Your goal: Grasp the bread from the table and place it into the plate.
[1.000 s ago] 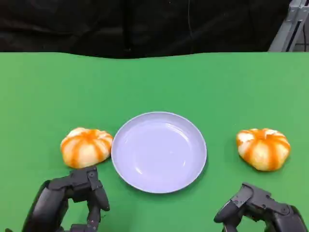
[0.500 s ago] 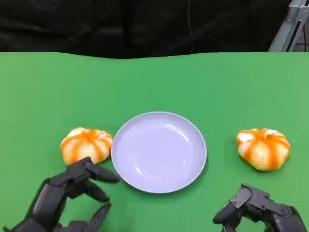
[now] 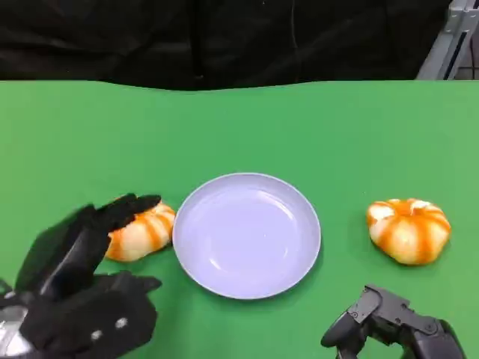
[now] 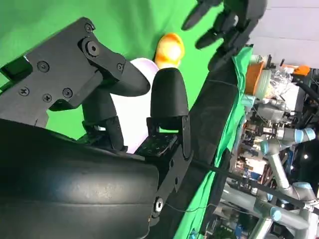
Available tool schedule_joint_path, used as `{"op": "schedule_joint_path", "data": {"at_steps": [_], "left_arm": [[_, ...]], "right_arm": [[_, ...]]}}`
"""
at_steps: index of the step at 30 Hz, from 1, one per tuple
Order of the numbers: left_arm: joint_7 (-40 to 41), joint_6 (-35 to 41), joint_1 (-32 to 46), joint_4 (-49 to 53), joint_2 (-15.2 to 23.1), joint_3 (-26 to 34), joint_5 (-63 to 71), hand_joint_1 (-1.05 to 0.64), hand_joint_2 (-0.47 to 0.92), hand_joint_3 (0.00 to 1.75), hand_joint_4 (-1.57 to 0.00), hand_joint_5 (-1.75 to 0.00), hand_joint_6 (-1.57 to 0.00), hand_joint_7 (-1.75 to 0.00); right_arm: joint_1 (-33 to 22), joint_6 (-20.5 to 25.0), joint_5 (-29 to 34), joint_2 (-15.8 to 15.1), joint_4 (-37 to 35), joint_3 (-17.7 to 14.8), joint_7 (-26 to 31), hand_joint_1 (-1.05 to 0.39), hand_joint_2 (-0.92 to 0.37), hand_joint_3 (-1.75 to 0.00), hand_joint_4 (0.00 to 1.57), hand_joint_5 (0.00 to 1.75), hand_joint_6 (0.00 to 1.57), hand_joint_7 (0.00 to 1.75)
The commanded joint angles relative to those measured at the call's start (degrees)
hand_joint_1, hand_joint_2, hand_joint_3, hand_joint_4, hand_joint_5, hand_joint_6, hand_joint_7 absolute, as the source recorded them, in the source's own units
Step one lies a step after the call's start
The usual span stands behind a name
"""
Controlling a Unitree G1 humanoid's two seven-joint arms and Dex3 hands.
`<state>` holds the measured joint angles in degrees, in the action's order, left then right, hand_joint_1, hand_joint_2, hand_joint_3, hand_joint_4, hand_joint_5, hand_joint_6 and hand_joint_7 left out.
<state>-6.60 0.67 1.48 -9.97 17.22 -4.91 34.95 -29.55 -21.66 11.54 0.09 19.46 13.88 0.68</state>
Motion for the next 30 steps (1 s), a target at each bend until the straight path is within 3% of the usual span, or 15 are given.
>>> {"op": "schedule_joint_path", "data": {"at_steps": [1,9,21,26,30], "left_arm": [[-0.28,2.27,-2.77,0.71,2.49,-1.82,3.98,-0.53,0.92,0.09,-0.2,-0.67,-0.37,-0.07],[-4.0,10.18,-15.04,11.38,3.83,-10.17,14.47,-0.48,0.91,0.02,-0.34,-0.57,-0.49,-0.06],[-6.2,15.41,-26.97,32.71,1.85,-20.73,19.0,-0.5,0.9,0.0,-0.34,-0.43,-0.49,-0.01],[-6.19,15.78,-29.39,40.1,0.84,-23.03,18.01,-0.5,0.91,0.0,-0.55,-0.24,-0.59,-0.02],[-2.3,12.46,-28.77,42.79,1.19,-22.78,15.95,-0.4,0.92,0.03,-0.74,-0.28,-0.69,-0.05]], "right_arm": [[-0.03,-0.29,-0.08,-0.44,0.33,-0.35,0.49,-0.16,-0.44,-1.21,0.73,1.62,0.69,1.39],[-0.38,0.12,0.36,-0.53,1.15,0.07,0.69,-0.17,-0.45,-1.2,0.73,1.62,0.68,1.38],[-0.88,0.13,0.93,-0.19,1.56,0.9,1.29,-0.17,-0.45,-1.21,0.72,1.63,0.68,1.37],[-1.25,0.27,0.68,-0.11,1.83,0.99,1.33,-0.18,-0.46,-1.2,0.71,1.64,0.67,1.37],[-1.37,0.12,0.55,-0.05,1.83,1.09,1.34,-0.18,-0.47,-1.18,0.71,1.64,0.67,1.38]]}}
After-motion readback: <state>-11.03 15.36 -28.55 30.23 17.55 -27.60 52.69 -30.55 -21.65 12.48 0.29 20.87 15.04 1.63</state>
